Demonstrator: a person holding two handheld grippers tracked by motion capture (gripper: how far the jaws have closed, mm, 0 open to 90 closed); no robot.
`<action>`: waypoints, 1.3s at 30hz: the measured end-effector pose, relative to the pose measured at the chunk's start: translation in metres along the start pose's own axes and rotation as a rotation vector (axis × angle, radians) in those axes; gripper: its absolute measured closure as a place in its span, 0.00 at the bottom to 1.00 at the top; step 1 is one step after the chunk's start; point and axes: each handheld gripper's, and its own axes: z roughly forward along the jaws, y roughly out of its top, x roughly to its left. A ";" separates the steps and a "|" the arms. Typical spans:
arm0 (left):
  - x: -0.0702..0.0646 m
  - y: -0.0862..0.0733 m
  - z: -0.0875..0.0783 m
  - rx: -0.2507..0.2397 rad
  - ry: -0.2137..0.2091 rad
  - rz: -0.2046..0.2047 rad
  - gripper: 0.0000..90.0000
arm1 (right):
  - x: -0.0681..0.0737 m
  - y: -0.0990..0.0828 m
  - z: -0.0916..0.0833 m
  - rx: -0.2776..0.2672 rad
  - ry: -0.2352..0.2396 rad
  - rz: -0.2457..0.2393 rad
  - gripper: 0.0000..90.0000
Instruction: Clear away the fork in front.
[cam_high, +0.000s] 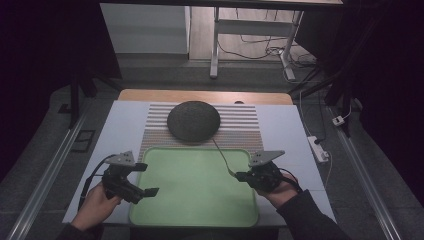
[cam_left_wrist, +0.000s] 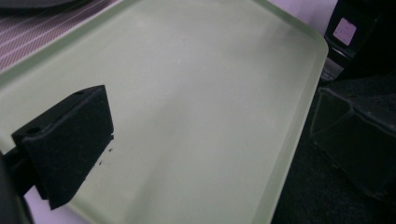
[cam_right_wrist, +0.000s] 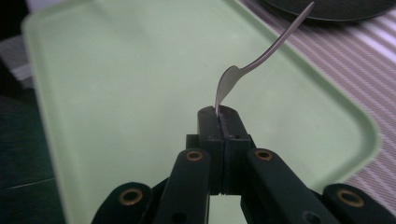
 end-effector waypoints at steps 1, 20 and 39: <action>0.001 0.004 0.002 0.007 -0.005 0.014 0.00 | 0.002 0.000 0.000 0.000 0.008 -0.003 1.00; 0.004 0.057 0.044 0.112 -0.041 0.188 0.00 | 0.036 -0.003 0.002 -0.003 0.203 -0.091 1.00; -0.020 0.074 0.094 0.269 -0.166 0.505 0.08 | 0.055 0.008 0.007 0.005 0.339 -0.215 1.00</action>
